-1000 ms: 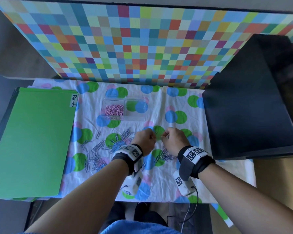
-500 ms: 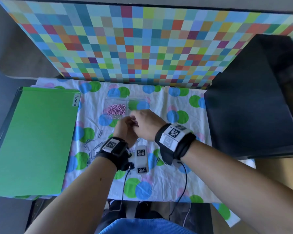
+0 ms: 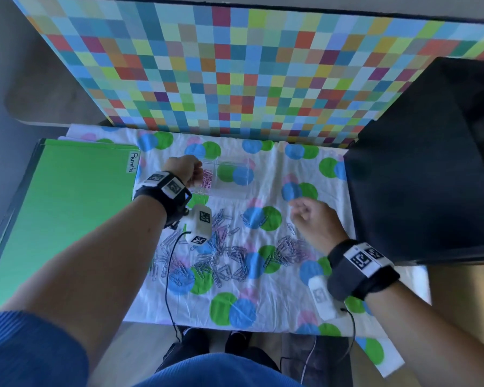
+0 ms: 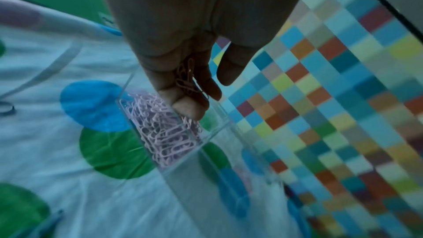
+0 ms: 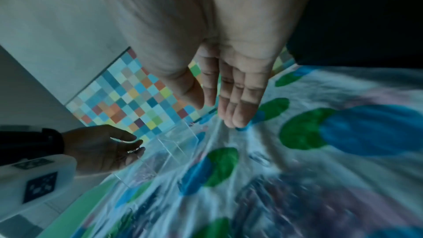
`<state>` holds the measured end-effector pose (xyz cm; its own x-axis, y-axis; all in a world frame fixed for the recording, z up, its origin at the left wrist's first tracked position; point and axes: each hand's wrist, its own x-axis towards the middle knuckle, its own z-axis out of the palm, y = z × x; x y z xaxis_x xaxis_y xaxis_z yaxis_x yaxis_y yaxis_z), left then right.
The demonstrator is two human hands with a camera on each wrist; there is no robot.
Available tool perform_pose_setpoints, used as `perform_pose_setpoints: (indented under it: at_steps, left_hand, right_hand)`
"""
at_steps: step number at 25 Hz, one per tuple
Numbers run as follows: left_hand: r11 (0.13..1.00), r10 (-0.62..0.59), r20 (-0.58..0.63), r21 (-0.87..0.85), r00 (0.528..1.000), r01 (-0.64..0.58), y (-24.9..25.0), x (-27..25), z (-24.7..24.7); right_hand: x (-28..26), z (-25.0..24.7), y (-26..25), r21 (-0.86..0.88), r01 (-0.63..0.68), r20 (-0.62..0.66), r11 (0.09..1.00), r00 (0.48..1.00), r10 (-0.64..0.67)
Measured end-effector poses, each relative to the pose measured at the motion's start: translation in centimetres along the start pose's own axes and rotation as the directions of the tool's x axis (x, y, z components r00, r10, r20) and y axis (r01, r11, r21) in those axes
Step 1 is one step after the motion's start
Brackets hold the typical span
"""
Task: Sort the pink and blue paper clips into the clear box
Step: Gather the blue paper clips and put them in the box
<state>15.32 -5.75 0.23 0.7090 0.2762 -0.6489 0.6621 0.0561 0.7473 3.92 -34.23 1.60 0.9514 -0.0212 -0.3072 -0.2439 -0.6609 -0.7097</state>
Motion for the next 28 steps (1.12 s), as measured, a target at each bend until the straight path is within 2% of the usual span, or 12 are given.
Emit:
perform_pose_setpoints:
  at_steps: [2, 4, 7, 10, 12, 13, 15, 19, 21, 23, 26, 28]
  left_hand:
    - [0.896, 0.154, 0.005, 0.422, 0.988, -0.142, -0.3, 0.0, 0.7]
    - [0.653, 0.332, 0.063, 0.704, 0.941, -0.278, -1.0, -0.9, 1.3]
    - [0.495, 0.525, 0.159, 0.742, 0.836, -0.452, -2.6, -3.5, 1.5]
    - [0.158, 0.692, 0.441, 0.68, 0.572, -0.716, -6.7, -6.0, 1.8]
    - [-0.116, 0.569, 0.724, 0.54, 0.389, -0.834, -10.8, -9.0, 3.3]
    - [-0.212, 0.436, 0.826, 0.48, 0.358, -0.851, -12.6, -10.7, 4.1]
    - [-0.305, 0.229, 0.904, 0.42, 0.362, -0.855, -15.4, -12.4, 5.1]
    - [-0.385, 0.197, 0.863, 0.505, 0.466, -0.772, -15.8, -11.6, 2.9]
    - [-0.397, 0.19, 0.848, 0.528, 0.496, -0.751, -15.4, -10.8, 0.9]
    - [-0.377, 0.228, 0.825, 0.565, 0.517, -0.734, -14.5, -10.7, -0.3]
    - [-0.33, 0.313, 0.834, 0.545, 0.455, -0.771, -14.3, -11.1, 1.2]
    - [-0.342, 0.314, 0.874, 0.468, 0.37, -0.815, -14.8, -12.1, 3.9]
  right_hand:
    - [-1.4, 0.0, 2.1, -0.024, -0.033, -0.01, 0.999, 0.999, 0.033]
    - [-2.7, 0.1, 3.8, -0.112, -0.003, -0.038, 0.994, 0.999, -0.001]
    - [-4.8, 2.0, 5.9, -0.322, 0.108, -0.008, 0.941, 0.993, -0.117]
    - [-6.9, 4.8, 7.4, -0.505, 0.198, 0.058, 0.84, 0.979, -0.195]
    - [-7.9, 6.1, 8.1, -0.571, 0.174, 0.094, 0.802, 0.985, -0.147]
    - [-8.3, 6.6, 8.3, -0.595, 0.165, 0.115, 0.786, 0.986, -0.121]
    - [-8.9, 7.4, 8.7, -0.651, 0.195, 0.17, 0.733, 0.979, -0.11]
    - [-9.4, 7.1, 8.7, -0.685, 0.332, 0.274, 0.649, 0.942, -0.193]
    - [-9.2, 6.1, 8.9, -0.617, 0.339, 0.261, 0.71, 0.94, -0.222]
    - [-8.6, 4.4, 9.6, -0.539, 0.229, 0.11, 0.81, 0.973, -0.202]
    - [-6.5, 2.4, 10.6, -0.466, 0.188, -0.134, 0.864, 0.951, -0.279]
    - [-4.8, 2.0, 10.1, -0.432, 0.235, -0.09, 0.87, 0.949, -0.301]
